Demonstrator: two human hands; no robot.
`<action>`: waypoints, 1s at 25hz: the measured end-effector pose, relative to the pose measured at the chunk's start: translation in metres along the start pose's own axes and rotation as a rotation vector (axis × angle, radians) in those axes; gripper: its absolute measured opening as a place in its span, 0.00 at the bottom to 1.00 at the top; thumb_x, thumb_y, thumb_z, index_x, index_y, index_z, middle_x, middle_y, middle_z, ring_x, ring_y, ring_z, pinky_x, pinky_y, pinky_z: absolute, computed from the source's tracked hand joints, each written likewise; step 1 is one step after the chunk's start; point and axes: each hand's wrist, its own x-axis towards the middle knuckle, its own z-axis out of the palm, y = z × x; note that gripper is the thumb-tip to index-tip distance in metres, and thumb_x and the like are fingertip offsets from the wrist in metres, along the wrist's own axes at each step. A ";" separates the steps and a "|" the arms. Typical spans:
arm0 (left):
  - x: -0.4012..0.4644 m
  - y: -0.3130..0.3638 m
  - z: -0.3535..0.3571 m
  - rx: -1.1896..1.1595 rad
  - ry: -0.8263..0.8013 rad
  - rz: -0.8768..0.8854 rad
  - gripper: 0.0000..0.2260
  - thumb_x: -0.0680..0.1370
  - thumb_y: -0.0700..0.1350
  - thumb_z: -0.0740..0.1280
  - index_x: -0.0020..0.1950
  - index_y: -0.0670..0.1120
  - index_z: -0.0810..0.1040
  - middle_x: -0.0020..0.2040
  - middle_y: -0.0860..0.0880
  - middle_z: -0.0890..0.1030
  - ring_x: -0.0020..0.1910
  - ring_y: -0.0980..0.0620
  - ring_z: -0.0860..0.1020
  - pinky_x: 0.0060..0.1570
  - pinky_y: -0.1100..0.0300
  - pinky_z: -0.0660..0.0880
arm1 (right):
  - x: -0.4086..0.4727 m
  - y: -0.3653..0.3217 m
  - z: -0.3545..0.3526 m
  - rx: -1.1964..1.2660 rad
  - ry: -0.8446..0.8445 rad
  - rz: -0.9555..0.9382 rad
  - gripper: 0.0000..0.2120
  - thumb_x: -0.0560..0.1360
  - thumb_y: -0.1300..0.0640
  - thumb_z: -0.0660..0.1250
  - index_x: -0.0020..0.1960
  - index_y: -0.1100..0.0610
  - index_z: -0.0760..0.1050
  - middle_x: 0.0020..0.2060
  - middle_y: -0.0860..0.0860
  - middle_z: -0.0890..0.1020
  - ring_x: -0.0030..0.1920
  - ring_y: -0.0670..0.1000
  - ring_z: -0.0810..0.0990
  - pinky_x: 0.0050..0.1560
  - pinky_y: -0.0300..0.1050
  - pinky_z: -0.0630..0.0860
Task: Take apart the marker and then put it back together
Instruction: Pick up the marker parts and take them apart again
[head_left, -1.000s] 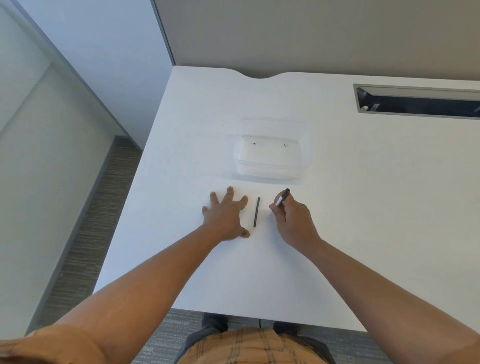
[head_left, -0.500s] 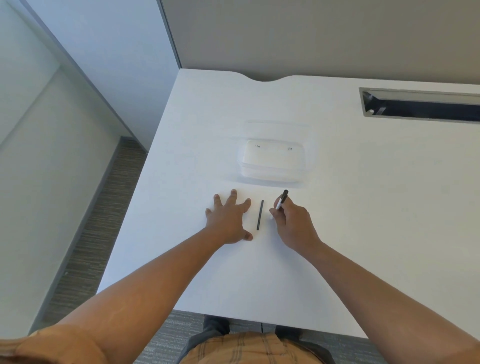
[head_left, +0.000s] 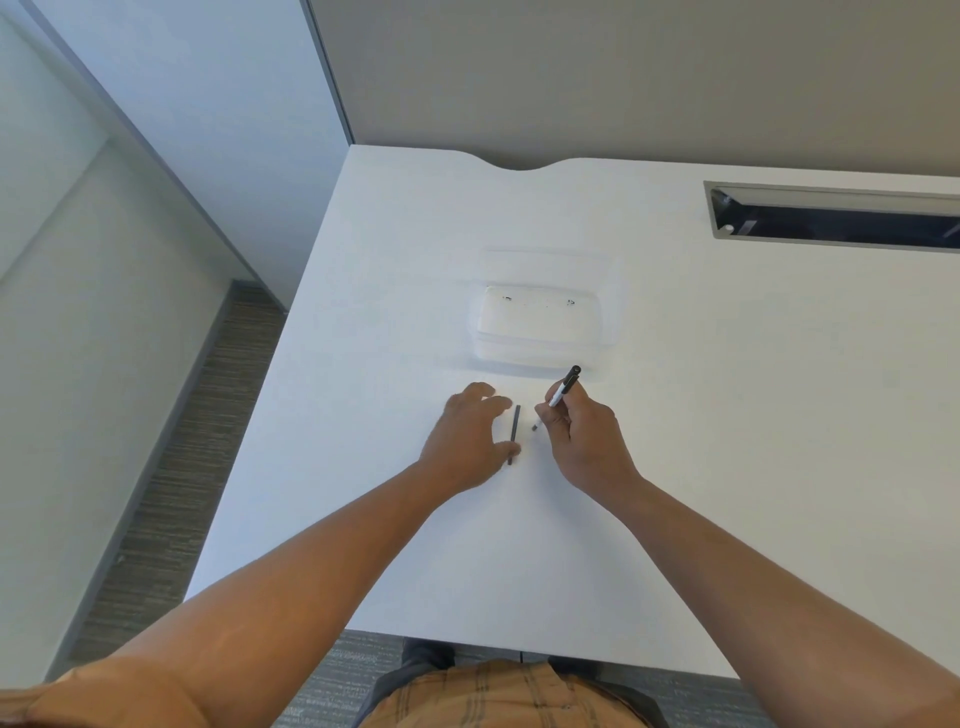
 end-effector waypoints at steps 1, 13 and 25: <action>0.001 0.005 0.002 -0.086 0.021 0.037 0.26 0.73 0.52 0.75 0.70 0.52 0.74 0.71 0.51 0.72 0.69 0.50 0.70 0.66 0.55 0.69 | 0.001 0.000 0.000 -0.007 0.004 -0.011 0.05 0.83 0.57 0.63 0.49 0.58 0.71 0.35 0.53 0.82 0.31 0.46 0.75 0.36 0.43 0.71; 0.011 0.028 0.015 -0.314 0.027 0.070 0.06 0.78 0.46 0.67 0.48 0.51 0.84 0.41 0.53 0.85 0.41 0.51 0.81 0.42 0.58 0.78 | 0.003 0.002 -0.006 -0.009 -0.039 -0.036 0.03 0.80 0.60 0.63 0.48 0.56 0.71 0.40 0.52 0.81 0.39 0.56 0.80 0.43 0.57 0.78; 0.009 0.025 0.005 -0.570 0.083 -0.082 0.04 0.77 0.42 0.71 0.51 0.47 0.83 0.43 0.51 0.86 0.40 0.59 0.84 0.39 0.61 0.82 | -0.006 0.005 -0.007 0.050 -0.095 0.124 0.14 0.77 0.65 0.62 0.61 0.55 0.76 0.50 0.50 0.82 0.50 0.50 0.82 0.52 0.46 0.79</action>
